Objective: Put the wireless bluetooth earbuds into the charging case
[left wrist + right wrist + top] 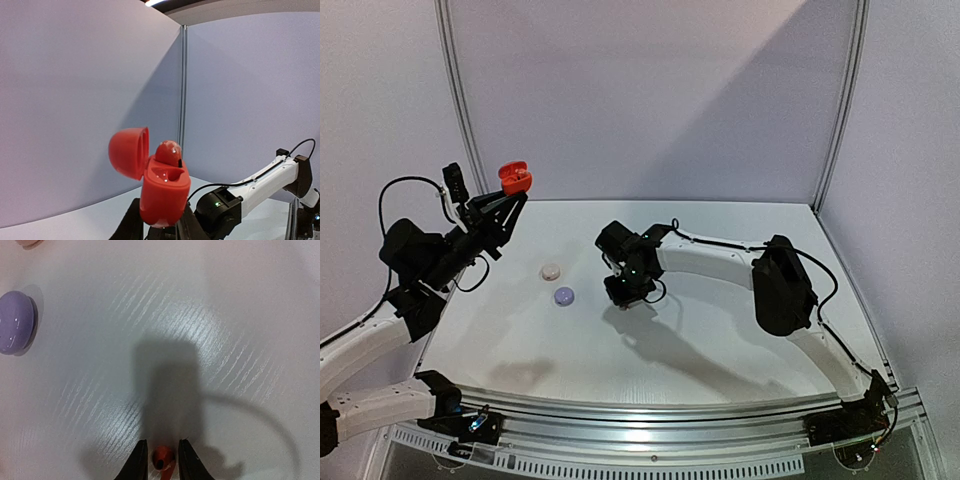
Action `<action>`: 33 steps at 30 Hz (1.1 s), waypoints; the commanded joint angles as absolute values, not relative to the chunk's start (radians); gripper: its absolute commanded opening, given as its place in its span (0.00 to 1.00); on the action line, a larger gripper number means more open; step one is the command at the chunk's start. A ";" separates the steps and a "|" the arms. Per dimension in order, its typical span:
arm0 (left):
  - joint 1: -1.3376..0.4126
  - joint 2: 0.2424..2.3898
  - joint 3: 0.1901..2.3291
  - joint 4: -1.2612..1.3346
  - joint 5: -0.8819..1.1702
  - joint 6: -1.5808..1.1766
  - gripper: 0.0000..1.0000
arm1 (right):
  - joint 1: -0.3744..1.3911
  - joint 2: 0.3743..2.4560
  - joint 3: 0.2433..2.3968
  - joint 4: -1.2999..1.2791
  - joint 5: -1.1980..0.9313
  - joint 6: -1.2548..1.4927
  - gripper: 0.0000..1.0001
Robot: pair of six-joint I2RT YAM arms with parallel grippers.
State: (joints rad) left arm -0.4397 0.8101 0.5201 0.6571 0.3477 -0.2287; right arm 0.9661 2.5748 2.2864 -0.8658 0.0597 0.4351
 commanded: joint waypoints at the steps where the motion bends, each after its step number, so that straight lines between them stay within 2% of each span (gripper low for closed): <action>1: -0.427 0.811 0.506 0.641 0.349 -0.219 0.00 | 0.983 2.635 2.296 -0.933 0.094 0.404 0.20; 14: -0.427 0.805 0.505 0.635 0.343 -0.211 0.00 | 0.984 2.582 2.293 -0.873 0.124 0.405 0.08; 27: -0.427 0.802 0.507 0.629 0.300 -0.162 0.00 | 0.985 2.270 2.220 -0.619 0.257 0.271 0.03; 33: -0.426 0.816 0.516 0.644 0.292 -0.092 0.00 | 1.027 2.087 2.214 -0.384 0.315 0.174 0.00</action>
